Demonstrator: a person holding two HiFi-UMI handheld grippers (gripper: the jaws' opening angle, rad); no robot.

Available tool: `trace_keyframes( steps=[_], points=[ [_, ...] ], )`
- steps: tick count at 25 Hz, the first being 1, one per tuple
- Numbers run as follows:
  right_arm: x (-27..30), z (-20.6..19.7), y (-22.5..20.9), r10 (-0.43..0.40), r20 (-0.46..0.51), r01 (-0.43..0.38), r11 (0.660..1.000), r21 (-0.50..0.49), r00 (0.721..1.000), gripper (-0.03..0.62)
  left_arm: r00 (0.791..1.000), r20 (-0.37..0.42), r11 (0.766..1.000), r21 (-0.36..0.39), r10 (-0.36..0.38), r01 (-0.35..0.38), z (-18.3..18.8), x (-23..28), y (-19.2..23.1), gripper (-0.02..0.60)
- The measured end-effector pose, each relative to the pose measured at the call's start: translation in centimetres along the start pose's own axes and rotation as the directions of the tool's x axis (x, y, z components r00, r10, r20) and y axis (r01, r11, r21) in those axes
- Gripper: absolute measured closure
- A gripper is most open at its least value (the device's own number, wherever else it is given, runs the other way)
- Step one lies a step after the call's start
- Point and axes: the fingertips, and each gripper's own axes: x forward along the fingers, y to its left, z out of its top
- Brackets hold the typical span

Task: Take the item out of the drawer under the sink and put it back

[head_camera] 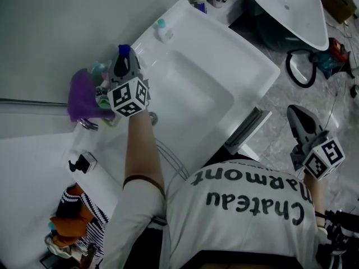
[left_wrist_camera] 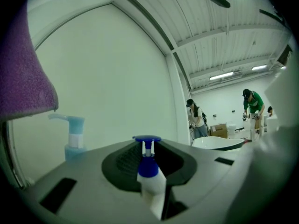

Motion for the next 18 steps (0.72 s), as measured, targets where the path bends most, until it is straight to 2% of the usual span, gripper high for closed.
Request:
trace_keyframes(
  steps=[8, 15, 18],
  points=[
    [0.9, -0.6, -0.2, 0.02, -0.031, -0.02, 1.0, -0.008, 0.999, 0.583, 0.999, 0.016, 0.999, 0.017, 0.046, -0.047, -0.1, 1.0, 1.2, 0.503],
    [1.4, -0.7, -0.4, 0.039, -0.028, -0.039, 0.999, -0.015, 0.999, 0.583, 0.992, 0.034, 0.992, 0.042, 0.117, -0.119, -0.3, 0.2, 1.4, 0.503],
    [1.4, -0.7, -0.5, 0.043, -0.024, -0.043, 0.999, -0.015, 0.999, 0.583, 0.988, 0.036, 0.988, 0.03, 0.153, -0.154, -0.4, -0.2, 1.9, 0.503]
  ],
)
